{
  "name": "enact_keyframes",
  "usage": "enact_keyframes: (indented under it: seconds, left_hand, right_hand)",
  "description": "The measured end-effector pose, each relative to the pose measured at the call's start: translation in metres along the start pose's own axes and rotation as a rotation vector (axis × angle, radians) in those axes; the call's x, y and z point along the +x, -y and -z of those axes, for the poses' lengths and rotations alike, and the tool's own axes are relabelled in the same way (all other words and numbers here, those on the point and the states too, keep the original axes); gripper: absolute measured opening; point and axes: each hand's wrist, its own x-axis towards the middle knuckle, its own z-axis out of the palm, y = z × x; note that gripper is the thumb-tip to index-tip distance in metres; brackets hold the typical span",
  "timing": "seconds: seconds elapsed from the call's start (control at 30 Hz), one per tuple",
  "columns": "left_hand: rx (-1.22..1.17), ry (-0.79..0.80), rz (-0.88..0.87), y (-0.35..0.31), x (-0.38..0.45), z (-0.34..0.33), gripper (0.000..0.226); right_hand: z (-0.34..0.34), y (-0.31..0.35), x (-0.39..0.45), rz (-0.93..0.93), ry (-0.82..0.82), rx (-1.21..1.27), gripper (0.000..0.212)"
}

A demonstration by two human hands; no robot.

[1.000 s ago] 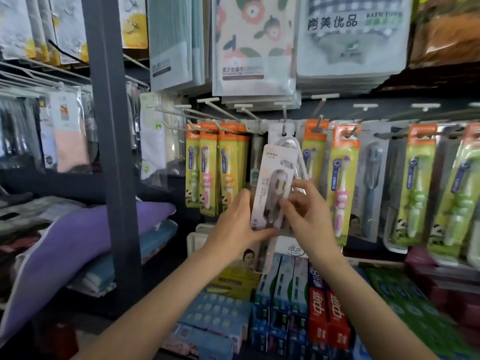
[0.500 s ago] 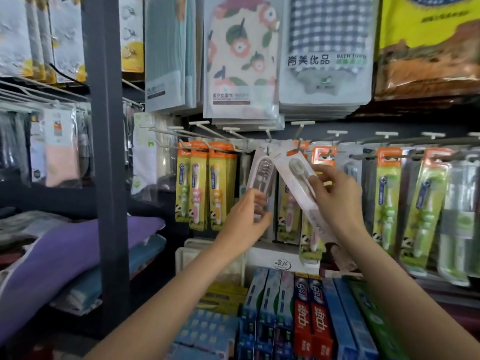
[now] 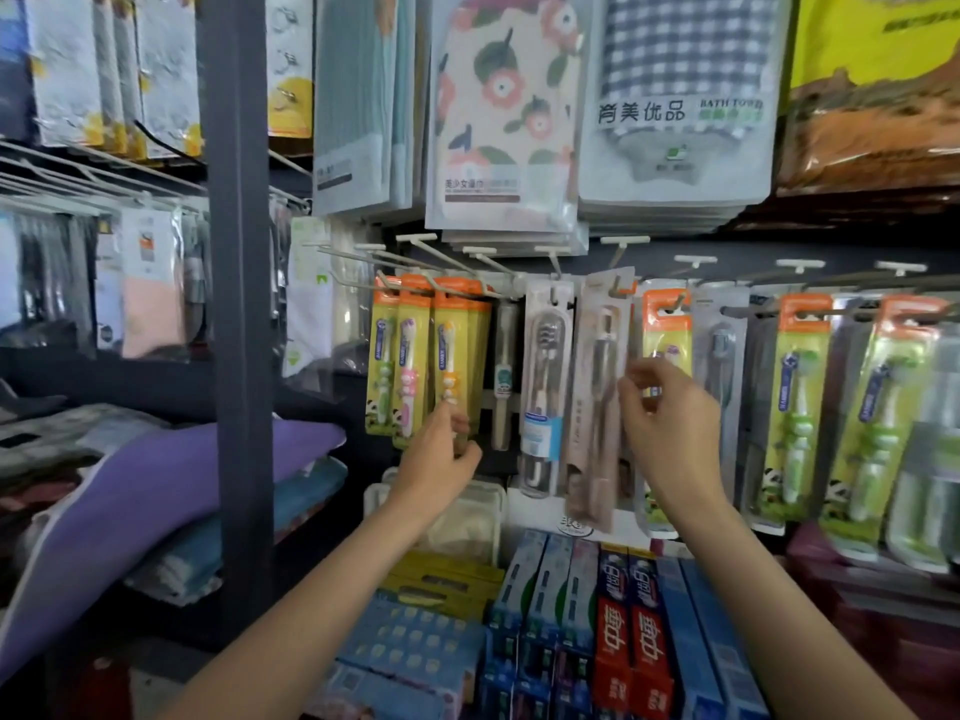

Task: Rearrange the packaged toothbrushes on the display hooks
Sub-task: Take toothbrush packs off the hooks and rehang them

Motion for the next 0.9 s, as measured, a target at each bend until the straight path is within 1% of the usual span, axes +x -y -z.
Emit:
enact_keyframes:
  seconds: [0.03, 0.1, 0.13, 0.17, 0.2, 0.23, 0.27, 0.3, 0.37, 0.47, 0.5, 0.57, 0.63, 0.7, 0.77, 0.8, 0.83, 0.9]
  left_hand:
    - [-0.009, -0.005, -0.011, -0.001, -0.001, -0.001, 0.019]
    - [-0.041, -0.010, -0.063, -0.009, -0.003, -0.005, 0.019]
    - [-0.057, -0.007, -0.096, -0.015, -0.004, -0.009, 0.019]
    - [-0.068, -0.004, -0.133, -0.023, -0.005, -0.014, 0.020]
    - [-0.071, -0.004, -0.176, -0.030, -0.006, -0.019, 0.021]
    - [-0.064, -0.005, -0.223, -0.036, -0.005, -0.025, 0.024]
    - [-0.048, 0.000, -0.267, -0.042, -0.005, -0.032, 0.027]
    - [-0.031, 0.012, -0.305, -0.048, -0.005, -0.038, 0.029]
    - [-0.034, 0.058, -0.348, -0.055, -0.005, -0.049, 0.033]
    - [-0.108, 0.119, -0.337, -0.060, -0.006, -0.062, 0.038]
    - [-0.120, 0.129, -0.335, -0.061, -0.006, -0.066, 0.039]
    - [-0.122, 0.142, -0.340, -0.062, -0.006, -0.072, 0.042]
    - [-0.132, 0.139, -0.344, -0.062, -0.007, -0.075, 0.044]
    - [-0.142, 0.121, -0.338, -0.058, -0.007, -0.075, 0.044]
    - [-0.155, 0.103, -0.314, -0.053, -0.006, -0.074, 0.044]
    - [-0.168, 0.098, -0.293, -0.050, -0.006, -0.072, 0.044]
    - [-0.181, 0.086, -0.263, -0.047, -0.005, -0.070, 0.043]
    - [-0.211, 0.036, -0.213, -0.037, -0.003, -0.061, 0.037]
  right_hand:
    - [0.005, -0.005, -0.003, 0.029, -0.020, -0.023, 0.018]
    - [0.014, -0.016, -0.005, 0.047, -0.114, -0.060, 0.016]
    - [0.018, -0.022, -0.004, 0.025, -0.142, -0.079, 0.022]
    - [0.020, -0.027, -0.003, -0.021, -0.124, -0.097, 0.035]
    - [0.021, -0.033, -0.001, -0.081, -0.055, -0.100, 0.050]
    - [0.020, -0.036, 0.002, -0.151, 0.034, -0.079, 0.060]
    - [0.020, -0.038, 0.004, -0.206, 0.119, -0.045, 0.062]
    - [0.019, -0.040, 0.005, -0.228, 0.178, -0.013, 0.058]
    - [0.024, -0.045, 0.004, -0.229, 0.183, 0.044, 0.047]
    - [0.043, -0.053, 0.002, -0.285, 0.164, 0.273, 0.048]
    - [0.050, -0.054, 0.002, -0.288, 0.164, 0.303, 0.047]
    - [0.066, -0.055, 0.008, -0.212, 0.159, 0.228, 0.041]
    - [0.084, -0.051, 0.017, -0.103, 0.167, 0.064, 0.038]
    - [0.095, -0.045, 0.027, -0.020, 0.238, -0.166, 0.036]
    - [0.093, -0.037, 0.030, 0.102, 0.333, -0.440, 0.036]
    - [0.090, -0.033, 0.027, 0.145, 0.329, -0.491, 0.037]
    - [0.086, -0.029, 0.023, 0.149, 0.285, -0.478, 0.037]
    - [0.078, -0.019, 0.011, 0.094, 0.164, -0.340, 0.038]
